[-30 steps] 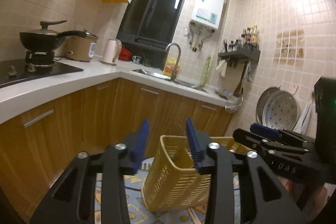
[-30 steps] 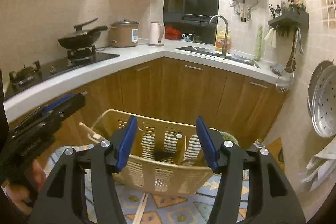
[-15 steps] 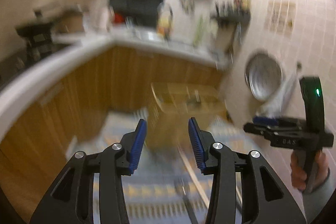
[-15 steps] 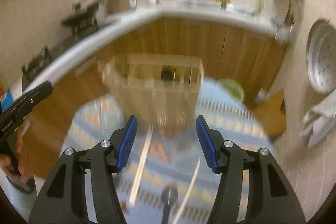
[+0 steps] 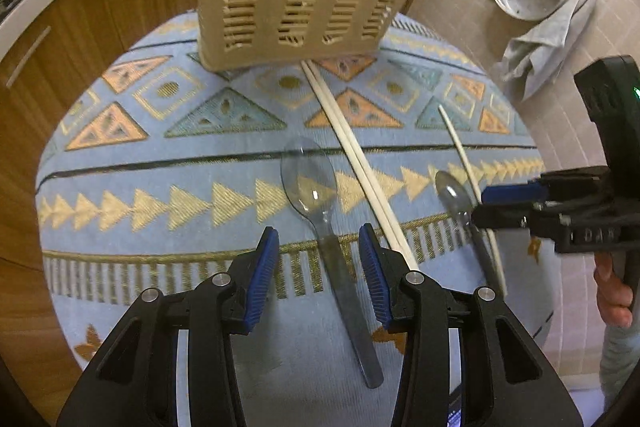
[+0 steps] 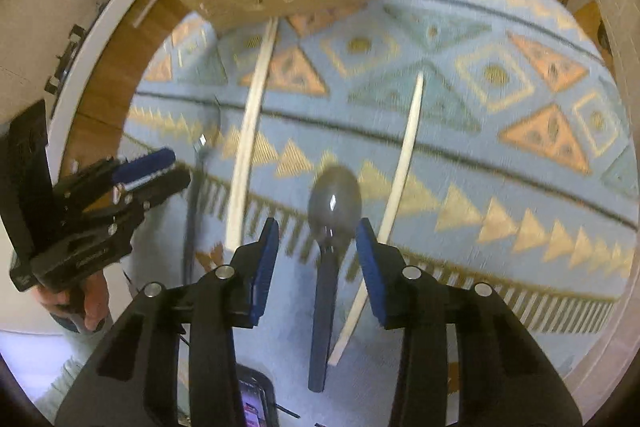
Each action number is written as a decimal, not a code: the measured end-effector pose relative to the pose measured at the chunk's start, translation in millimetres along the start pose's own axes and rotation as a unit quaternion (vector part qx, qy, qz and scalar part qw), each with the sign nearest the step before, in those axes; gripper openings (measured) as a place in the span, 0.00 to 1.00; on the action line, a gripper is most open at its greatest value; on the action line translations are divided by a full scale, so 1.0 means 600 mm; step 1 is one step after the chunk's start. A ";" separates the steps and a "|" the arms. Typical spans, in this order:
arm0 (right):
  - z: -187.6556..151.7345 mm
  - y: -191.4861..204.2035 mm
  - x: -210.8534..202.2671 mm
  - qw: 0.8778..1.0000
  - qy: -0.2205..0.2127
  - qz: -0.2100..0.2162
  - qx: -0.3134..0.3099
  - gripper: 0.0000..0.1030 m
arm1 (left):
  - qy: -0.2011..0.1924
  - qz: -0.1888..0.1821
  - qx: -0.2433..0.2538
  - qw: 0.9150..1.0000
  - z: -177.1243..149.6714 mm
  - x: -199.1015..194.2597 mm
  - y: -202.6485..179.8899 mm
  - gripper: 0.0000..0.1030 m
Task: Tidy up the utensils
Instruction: 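Grasp a clear spoon with the left tool while the right grasps a grey spoon, then lift both held spoons up over the beige caddy, then open both tools to drop the spoons into the caddy, then move both tools back down to the remaining chopsticks, then grasp a pair of chopsticks with the left tool while the right grasps one chopstick, then lift both held chopsticks up over the beige caddy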
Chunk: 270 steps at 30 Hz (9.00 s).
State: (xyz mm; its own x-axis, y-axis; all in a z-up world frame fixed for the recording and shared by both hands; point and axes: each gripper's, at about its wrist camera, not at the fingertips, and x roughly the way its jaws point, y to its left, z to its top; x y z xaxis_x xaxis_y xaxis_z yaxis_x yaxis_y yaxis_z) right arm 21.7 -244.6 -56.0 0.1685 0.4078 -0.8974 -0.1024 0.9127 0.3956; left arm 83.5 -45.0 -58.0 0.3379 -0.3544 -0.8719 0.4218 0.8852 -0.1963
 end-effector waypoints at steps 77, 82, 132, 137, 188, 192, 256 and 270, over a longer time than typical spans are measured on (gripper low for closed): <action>0.166 0.116 -0.251 0.864 -0.495 0.069 -0.055 0.10 | -0.507 -0.030 -0.055 0.860 0.164 -0.307 0.031 0.10; 0.205 0.103 -0.226 0.860 -0.507 0.043 -0.024 0.10 | -0.506 -0.008 -0.053 0.861 0.199 -0.250 0.036 0.10; 0.067 0.059 -0.124 0.978 -0.168 -0.086 -0.084 0.48 | -0.244 -0.057 -0.031 0.968 0.042 -0.212 0.020 0.42; 0.052 0.033 -0.062 0.988 -0.077 -0.099 -0.087 0.48 | -0.119 -0.051 -0.015 0.991 0.063 -0.119 0.010 0.42; 0.072 -0.052 0.001 0.997 -0.016 -0.070 -0.026 0.06 | 0.079 0.048 0.029 0.995 0.038 0.018 0.017 0.12; 0.072 -0.050 0.001 0.996 -0.009 -0.078 -0.034 0.06 | 0.081 0.046 0.032 0.995 0.054 0.019 0.023 0.13; 0.249 0.062 -0.314 0.829 -0.552 -0.048 -0.080 0.04 | -0.532 0.029 -0.061 0.844 0.215 -0.304 0.011 0.09; 0.299 0.024 -0.212 0.826 -0.556 -0.074 -0.050 0.04 | -0.532 0.088 -0.069 0.839 0.239 -0.212 0.031 0.09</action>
State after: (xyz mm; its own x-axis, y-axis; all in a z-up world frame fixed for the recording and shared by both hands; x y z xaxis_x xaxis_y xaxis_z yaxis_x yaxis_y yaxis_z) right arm 174.8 -278.7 99.0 0.9776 0.1132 -0.1776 -0.0708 0.9708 0.2292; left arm 169.0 -27.0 113.7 0.9760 -0.2172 -0.0133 0.2090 0.9527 -0.2207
